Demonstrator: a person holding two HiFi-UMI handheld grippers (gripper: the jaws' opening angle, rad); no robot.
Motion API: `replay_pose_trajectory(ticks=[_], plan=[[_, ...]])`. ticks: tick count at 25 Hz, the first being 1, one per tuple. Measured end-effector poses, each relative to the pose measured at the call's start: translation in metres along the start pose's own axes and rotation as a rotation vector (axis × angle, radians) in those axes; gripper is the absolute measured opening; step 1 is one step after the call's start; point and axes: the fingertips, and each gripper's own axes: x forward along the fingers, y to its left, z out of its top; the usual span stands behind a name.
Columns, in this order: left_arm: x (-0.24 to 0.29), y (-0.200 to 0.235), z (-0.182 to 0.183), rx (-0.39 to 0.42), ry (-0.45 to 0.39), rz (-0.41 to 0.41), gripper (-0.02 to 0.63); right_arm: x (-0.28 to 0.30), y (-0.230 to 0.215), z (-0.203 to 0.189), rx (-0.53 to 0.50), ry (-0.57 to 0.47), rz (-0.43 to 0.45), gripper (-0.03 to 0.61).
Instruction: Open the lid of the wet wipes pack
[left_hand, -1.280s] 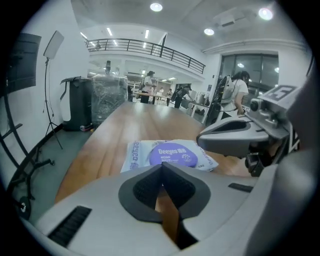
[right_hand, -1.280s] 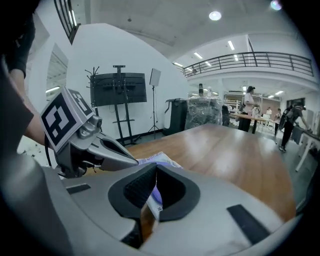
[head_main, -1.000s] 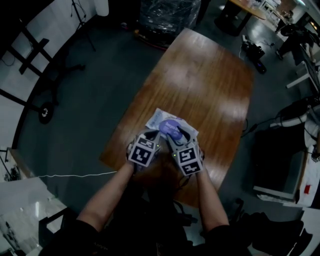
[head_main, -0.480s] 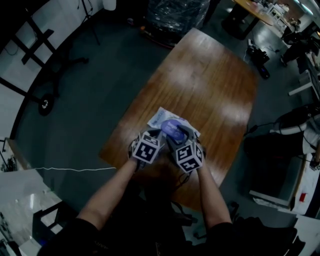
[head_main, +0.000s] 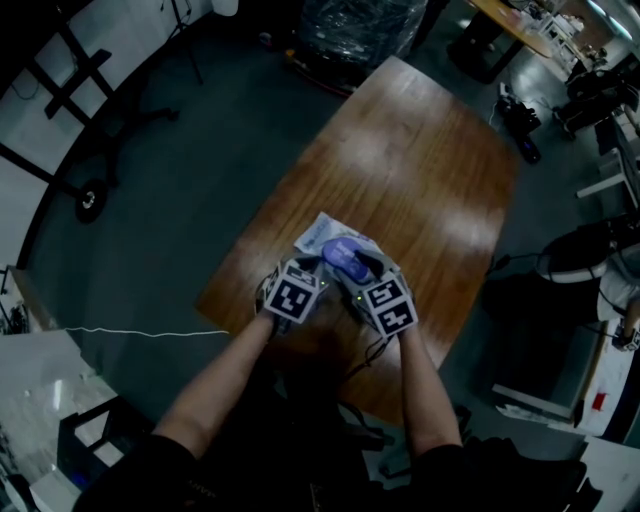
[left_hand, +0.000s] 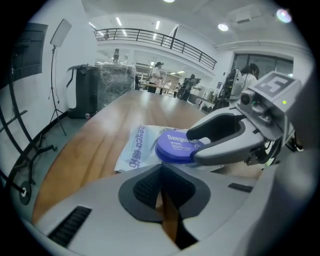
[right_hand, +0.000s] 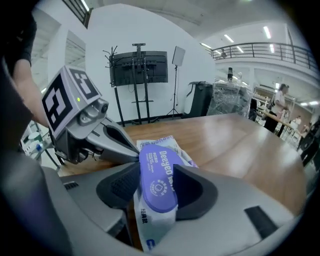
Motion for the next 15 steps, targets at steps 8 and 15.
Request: replay_pose_trajectory(ticks=[8,15], plan=[[0.002,0.004,-0.001,-0.013,-0.001,0.005,0.005,-0.025,-0.015,0.025,0.058,-0.11,-0.005,0.204],[0.0,0.012,-0.005,-0.014,0.004,0.008,0.005,-0.044,-0.052,0.046,0.059,-0.169,-0.156,0.101]])
